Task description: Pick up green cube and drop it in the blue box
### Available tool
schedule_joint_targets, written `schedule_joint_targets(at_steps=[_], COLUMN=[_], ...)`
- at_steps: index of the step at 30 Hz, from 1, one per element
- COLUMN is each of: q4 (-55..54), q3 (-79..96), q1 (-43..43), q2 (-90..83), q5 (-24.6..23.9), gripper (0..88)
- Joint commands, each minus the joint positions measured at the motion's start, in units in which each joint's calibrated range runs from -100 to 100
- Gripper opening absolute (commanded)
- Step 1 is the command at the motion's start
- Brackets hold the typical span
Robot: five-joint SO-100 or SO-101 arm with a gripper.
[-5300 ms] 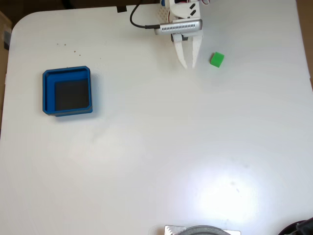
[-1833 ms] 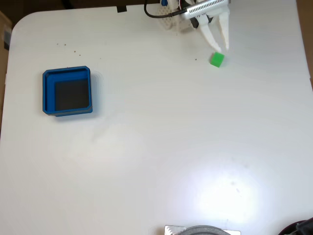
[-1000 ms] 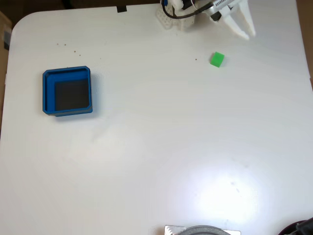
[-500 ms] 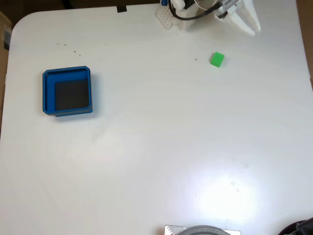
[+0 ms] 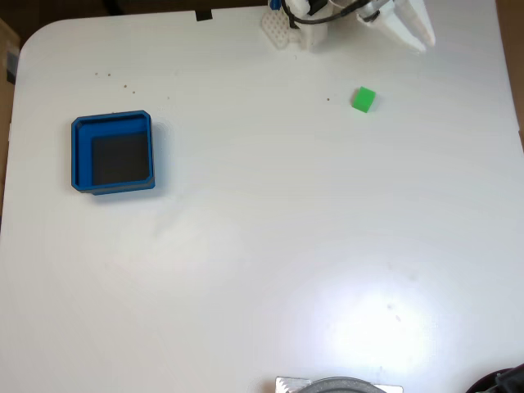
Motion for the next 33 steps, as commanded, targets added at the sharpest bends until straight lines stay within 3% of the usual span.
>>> schedule_joint_targets(at_steps=[1, 13, 33], q4=[0.2, 2.0, 29.6], q3=[-7.2, -8.9, -16.5], q1=[-0.3, -0.3, 0.3], q2=[2.6, 6.1, 10.6], q5=[0.0, 0.0, 0.0], gripper=[2.0, 2.0, 2.0])
